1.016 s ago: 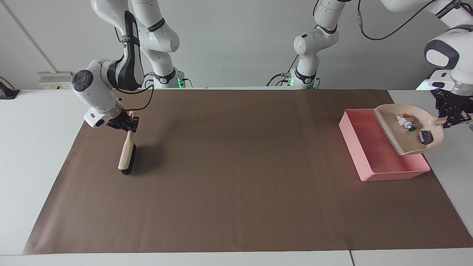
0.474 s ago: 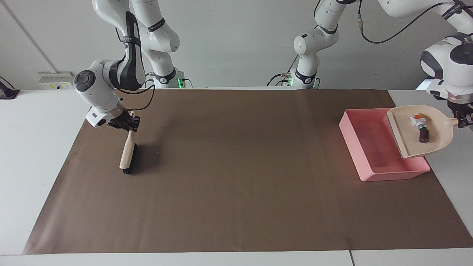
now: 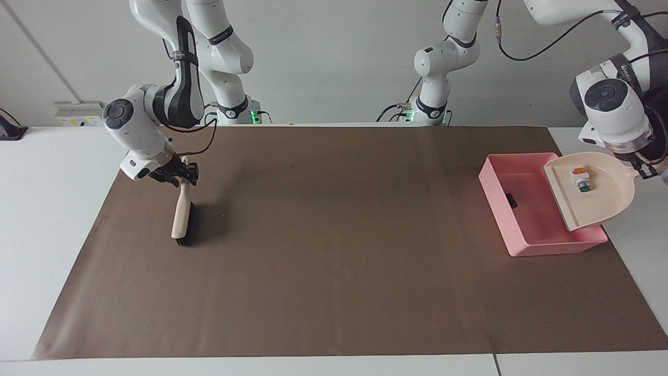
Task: Clean e-waste and dump in bin
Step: 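Hold the dustpan tipped over the bin while the right gripper releases the brush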
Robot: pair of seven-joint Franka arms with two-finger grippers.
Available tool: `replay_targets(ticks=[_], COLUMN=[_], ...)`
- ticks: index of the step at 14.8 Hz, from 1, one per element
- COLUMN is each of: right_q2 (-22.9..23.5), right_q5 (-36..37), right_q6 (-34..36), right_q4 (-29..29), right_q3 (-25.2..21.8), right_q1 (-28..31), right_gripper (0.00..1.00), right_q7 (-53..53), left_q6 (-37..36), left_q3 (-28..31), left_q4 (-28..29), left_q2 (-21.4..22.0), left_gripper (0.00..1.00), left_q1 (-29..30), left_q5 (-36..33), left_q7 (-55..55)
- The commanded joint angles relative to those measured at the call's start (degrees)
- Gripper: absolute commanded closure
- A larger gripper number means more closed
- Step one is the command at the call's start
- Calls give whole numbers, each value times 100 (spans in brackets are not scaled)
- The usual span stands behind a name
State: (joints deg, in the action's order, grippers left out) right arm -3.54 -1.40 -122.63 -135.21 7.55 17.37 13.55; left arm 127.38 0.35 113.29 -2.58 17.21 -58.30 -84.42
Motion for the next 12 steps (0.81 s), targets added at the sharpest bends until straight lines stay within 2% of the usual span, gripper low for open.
replay_targets(ticks=[1, 4, 7, 10, 12], right_q2=[-121, -129, -129, -94, -50], right_q5=[61, 43, 35, 26, 26], right_q6=[326, 564, 739, 741, 802], right_q4=[301, 802, 1259, 1856, 2357], right_q3=[107, 124, 133, 133, 124], right_q1=[30, -259, -760, -1033, -1008], right_gripper=[1, 1, 1, 1, 1], right_q7=[78, -149, -1044, -1346, -1372], left_q6=[-159, -694, -1003, -1004, -1013], left_q3=[44, 0, 0, -9, -9], left_q4=[238, 202, 176, 96, 114], left_q2=[302, 346, 407, 714, 934], left_gripper=[100, 100, 100, 100, 99], left_q1=[-60, -349, -526, -500, -517], left_q5=[-322, -734, -1069, -956, -457], left_q7=[198, 722, 822, 385, -108])
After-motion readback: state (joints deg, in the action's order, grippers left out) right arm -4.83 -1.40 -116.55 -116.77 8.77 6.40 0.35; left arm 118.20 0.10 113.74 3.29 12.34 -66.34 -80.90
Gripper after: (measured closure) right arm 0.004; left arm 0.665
